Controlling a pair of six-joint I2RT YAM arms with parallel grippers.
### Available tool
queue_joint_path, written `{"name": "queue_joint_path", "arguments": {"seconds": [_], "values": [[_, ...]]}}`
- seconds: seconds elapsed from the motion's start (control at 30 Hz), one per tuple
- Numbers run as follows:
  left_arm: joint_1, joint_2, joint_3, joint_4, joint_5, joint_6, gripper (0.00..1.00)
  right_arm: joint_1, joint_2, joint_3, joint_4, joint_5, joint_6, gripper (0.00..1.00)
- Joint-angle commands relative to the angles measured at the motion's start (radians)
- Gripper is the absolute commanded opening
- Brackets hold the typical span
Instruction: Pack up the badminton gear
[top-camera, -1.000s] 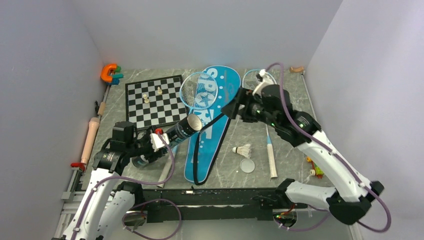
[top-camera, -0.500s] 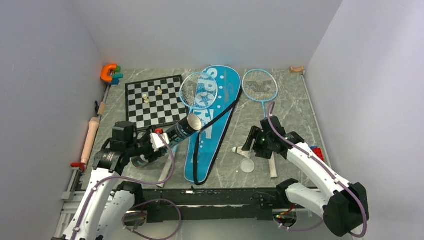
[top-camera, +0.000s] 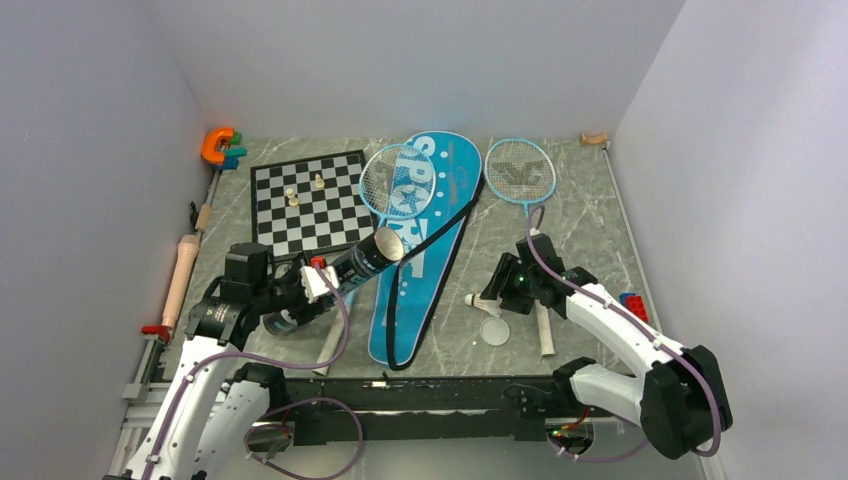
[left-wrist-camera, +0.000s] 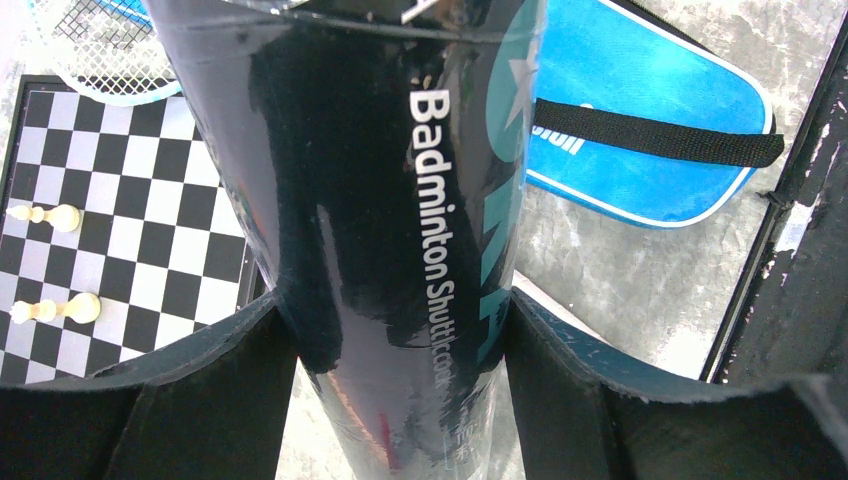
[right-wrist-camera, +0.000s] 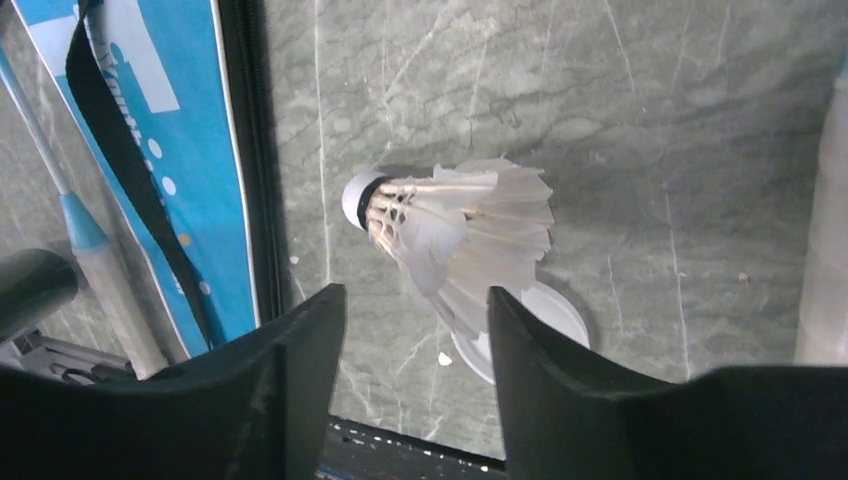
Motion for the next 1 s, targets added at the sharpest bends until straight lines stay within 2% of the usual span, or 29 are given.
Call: {"name": "queue_joint_path", "arguments": {"seconds": [0.0,0.27,0.37,0.47,0.63,0.8,0.97], "values": [[-0.004,-0.007,0.020,0.021,0.014,0.004,0.40,-0.005,0.022,0.001,0.120,-0.017,0.024,0.51],[-0.004,-0.006,0.010,0.026,0.017,0.001,0.40,-0.005,0.008,0.075,0.082,-0.010,0.003,0.11],[-0.004,-0.007,0.004,0.028,0.017,0.006,0.40,-0.004,-0.013,0.132,0.037,-0.029,-0.012,0.00],[-0.004,-0.007,-0.006,0.027,0.014,0.014,0.40,-0.002,-0.044,0.233,-0.023,-0.062,-0.026,0.00],[-0.004,0.002,-0.027,0.037,0.009,0.028,0.41,0.052,-0.048,0.507,-0.175,-0.098,-0.096,0.00],[-0.005,0.011,-0.044,0.049,-0.002,0.040,0.41,0.265,0.031,0.760,-0.302,-0.005,-0.139,0.00],[-0.006,0.011,-0.038,0.046,0.001,0.041,0.41,0.404,0.092,0.850,-0.314,0.039,-0.131,0.00]]}}
